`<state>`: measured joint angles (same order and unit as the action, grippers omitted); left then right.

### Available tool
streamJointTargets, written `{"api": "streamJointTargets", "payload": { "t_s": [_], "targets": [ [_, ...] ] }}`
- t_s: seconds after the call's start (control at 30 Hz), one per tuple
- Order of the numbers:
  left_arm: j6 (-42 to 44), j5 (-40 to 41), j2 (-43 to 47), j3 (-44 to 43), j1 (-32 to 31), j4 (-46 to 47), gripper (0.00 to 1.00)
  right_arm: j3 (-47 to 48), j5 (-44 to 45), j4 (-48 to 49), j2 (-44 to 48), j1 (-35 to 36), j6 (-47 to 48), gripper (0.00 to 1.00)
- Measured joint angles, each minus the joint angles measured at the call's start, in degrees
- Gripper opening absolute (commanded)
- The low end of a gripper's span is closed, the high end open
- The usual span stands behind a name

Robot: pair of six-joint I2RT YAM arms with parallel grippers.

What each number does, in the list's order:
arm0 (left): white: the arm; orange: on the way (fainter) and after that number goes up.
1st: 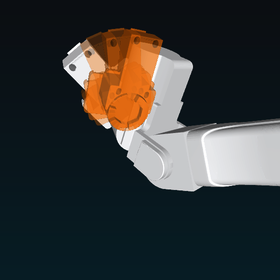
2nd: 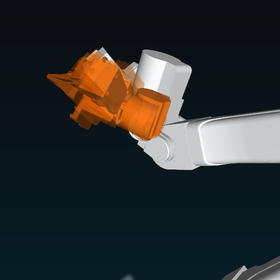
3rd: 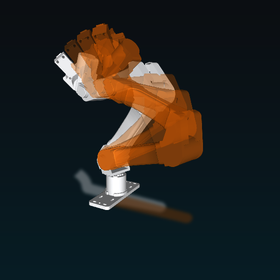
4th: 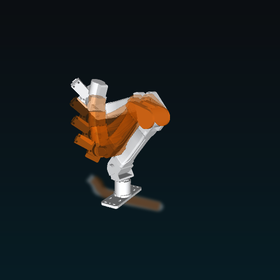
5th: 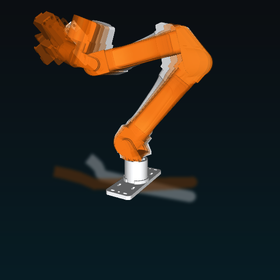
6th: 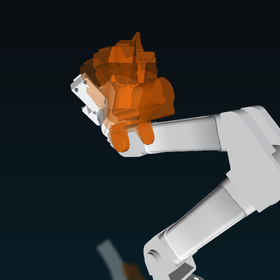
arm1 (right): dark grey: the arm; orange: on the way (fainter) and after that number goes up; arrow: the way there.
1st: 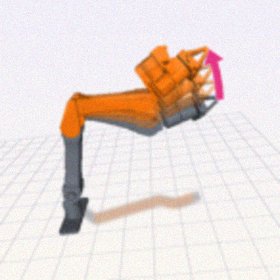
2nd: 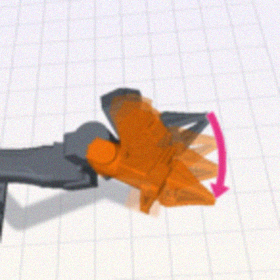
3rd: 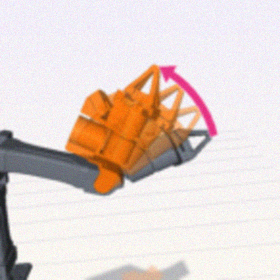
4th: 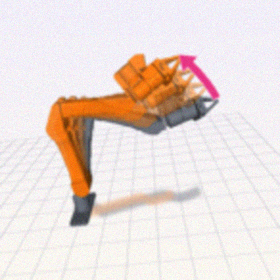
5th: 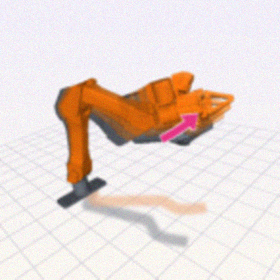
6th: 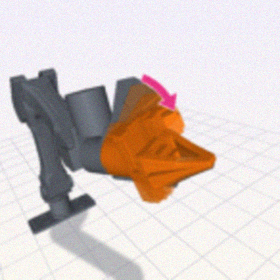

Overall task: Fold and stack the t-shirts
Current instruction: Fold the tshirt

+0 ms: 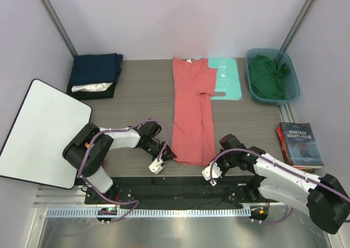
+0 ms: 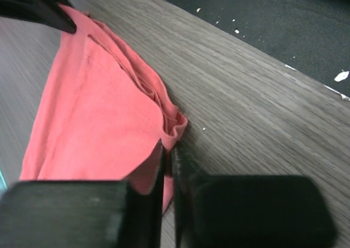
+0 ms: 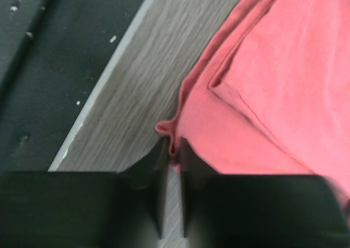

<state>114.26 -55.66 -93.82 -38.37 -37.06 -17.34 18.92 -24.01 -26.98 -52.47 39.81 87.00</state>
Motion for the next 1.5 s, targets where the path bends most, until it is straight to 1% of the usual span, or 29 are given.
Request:
{"api": "streamJointTargets", "payload": {
  "t_s": [0.2,0.3,0.4,0.5,0.6,0.7,0.83,1.0,1.13,1.3,1.4,1.5],
  "targets": [
    [0.13,1.68,0.28,0.09,-0.07,0.96,0.00,4.87,0.76,-1.29,-6.75,0.11,-1.81,0.01],
    [-2.12,2.58,2.64,0.35,-0.07,1.97,0.00,7.10,0.98,-3.06,-8.26,0.15,-3.87,0.01],
    [-9.09,3.65,8.57,0.42,-0.07,2.91,0.00,10.95,0.66,-6.69,-8.31,0.15,-5.92,0.01],
    [-14.97,4.33,17.46,0.39,0.07,2.21,0.00,15.89,-0.28,-10.78,-8.31,0.20,-7.28,0.01],
    [-17.90,4.72,25.09,0.35,0.44,-1.81,0.00,21.64,-1.95,-17.18,-8.26,0.20,-8.09,0.01],
    [-19.10,5.20,31.91,0.35,0.79,-7.98,0.00,24.37,-3.26,-21.38,-8.09,0.26,-8.24,0.01],
    [-20.74,5.57,38.69,0.35,0.98,-15.32,0.00,29.00,-5.79,-28.13,-7.02,1.09,-8.87,0.01],
    [-22.86,4.90,46.60,0.35,0.98,-23.37,0.00,34.58,-8.13,-32.98,-5.27,3.41,-10.91,0.01],
    [-24.35,3.23,52.57,0.37,1.05,-26.56,0.00,36.50,-9.57,-35.15,-3.30,6.08,-13.35,0.01],
    [-25.57,1.29,55.01,0.37,1.05,-27.78,0.00,37.24,-10.01,-34.56,-1.92,10.05,-17.86,0.01],
    [-25.88,0.96,52.87,0.37,1.05,-27.34,0.00,37.24,-9.11,-32.63,-2.32,10.43,-19.30,0.01],
    [-27.47,1.11,48.92,0.35,1.07,-24.59,0.00,36.63,-6.36,-29.22,-2.80,10.43,-19.71,0.01]
  ]
}}
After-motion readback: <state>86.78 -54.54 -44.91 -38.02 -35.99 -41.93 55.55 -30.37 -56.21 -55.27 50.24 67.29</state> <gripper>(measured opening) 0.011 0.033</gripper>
